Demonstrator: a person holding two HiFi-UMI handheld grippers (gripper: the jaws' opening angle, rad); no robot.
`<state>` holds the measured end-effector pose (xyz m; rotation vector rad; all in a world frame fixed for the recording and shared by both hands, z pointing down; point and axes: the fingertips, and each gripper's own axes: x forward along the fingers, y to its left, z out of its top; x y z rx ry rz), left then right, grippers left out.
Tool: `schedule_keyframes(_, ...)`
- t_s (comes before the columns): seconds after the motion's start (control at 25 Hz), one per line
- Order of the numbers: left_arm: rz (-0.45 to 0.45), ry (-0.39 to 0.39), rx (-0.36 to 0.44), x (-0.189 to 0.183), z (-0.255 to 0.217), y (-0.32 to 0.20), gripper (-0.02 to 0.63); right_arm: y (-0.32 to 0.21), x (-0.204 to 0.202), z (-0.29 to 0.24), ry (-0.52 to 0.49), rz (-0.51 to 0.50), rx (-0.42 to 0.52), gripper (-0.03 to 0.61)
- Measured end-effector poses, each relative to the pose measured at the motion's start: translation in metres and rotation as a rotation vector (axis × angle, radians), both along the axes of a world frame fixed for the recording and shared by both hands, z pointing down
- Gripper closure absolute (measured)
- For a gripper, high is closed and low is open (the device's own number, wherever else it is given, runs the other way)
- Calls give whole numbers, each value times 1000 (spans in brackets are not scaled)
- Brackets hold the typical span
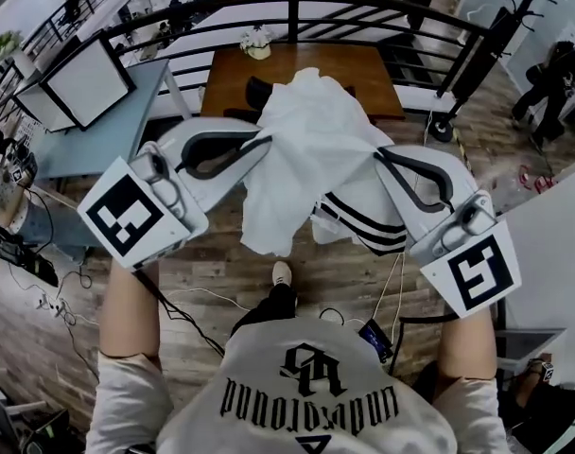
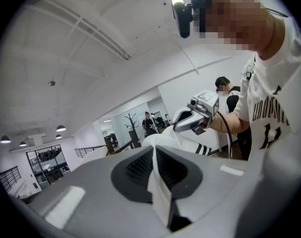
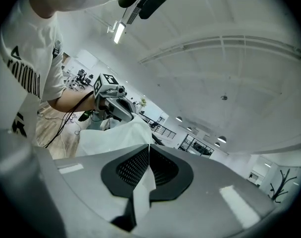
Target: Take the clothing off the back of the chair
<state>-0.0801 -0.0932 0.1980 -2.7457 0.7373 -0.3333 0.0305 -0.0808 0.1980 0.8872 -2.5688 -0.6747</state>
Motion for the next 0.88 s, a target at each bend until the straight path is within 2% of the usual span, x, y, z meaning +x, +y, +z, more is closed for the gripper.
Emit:
schedule_keyframes(0.2, -4, -11, -25, 1, 11, 61, 557, 61, 2, 5, -13, -14, -12, 569)
schedule_keyframes(0.4, 5, -26, -50, 4, 26, 90, 557, 90, 5, 20, -21, -10, -44, 569)
schedule_keyframes(0.52, 24, -21, -71, 5, 37, 104, 557, 102, 7, 27, -60, -8, -79, 569)
schedule_keyframes(0.88, 62, 13, -129, -35, 57, 151, 557, 154, -24, 49, -154, 1, -173, 569)
